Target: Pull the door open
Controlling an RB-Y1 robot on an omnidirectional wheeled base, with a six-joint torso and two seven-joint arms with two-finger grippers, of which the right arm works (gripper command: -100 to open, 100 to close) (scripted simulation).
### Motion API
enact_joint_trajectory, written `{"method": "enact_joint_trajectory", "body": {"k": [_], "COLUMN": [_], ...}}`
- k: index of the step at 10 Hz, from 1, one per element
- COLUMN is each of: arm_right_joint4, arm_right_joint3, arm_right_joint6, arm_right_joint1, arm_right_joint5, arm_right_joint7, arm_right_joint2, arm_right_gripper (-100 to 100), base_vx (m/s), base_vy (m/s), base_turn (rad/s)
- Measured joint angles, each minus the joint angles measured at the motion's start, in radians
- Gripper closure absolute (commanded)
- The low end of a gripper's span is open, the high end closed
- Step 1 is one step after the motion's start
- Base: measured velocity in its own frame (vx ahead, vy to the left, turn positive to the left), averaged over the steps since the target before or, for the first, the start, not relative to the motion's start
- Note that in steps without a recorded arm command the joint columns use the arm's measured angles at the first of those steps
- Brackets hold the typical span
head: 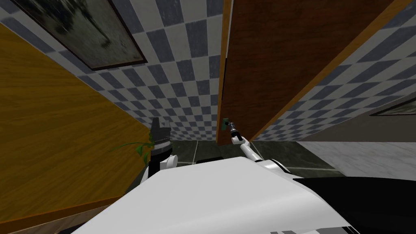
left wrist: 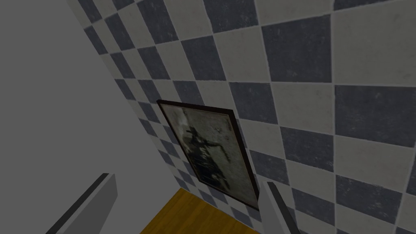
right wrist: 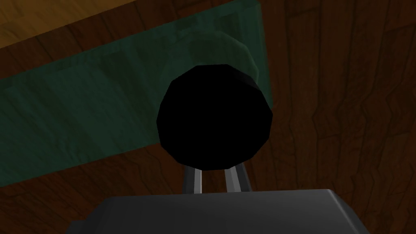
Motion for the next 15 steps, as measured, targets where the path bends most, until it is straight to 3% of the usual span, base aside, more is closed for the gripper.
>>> {"method": "enact_joint_trajectory", "body": {"k": [4, 5, 10, 15], "arm_right_joint4": [-0.016, -0.012, -0.049, -0.089], "arm_right_joint3": [0.008, 0.011, 0.009, 0.009], "arm_right_joint6": [0.014, 0.012, 0.029, 0.048], "arm_right_joint1": [0.012, 0.011, 0.024, 0.036], "arm_right_joint5": [-0.074, -0.086, -0.171, -0.287], "arm_right_joint7": [-0.093, -0.112, -0.205, -0.341], "arm_right_joint2": [0.0, -0.001, 0.035, 0.082], "arm_right_gripper": [100, -100, -100, -100], "base_vx": [-0.042, -0.05, -0.099, -0.099], "base_vy": [-0.022, -0.044, -0.024, -0.057], "base_turn": [0.072, 0.047, 0.079, 0.092]}}
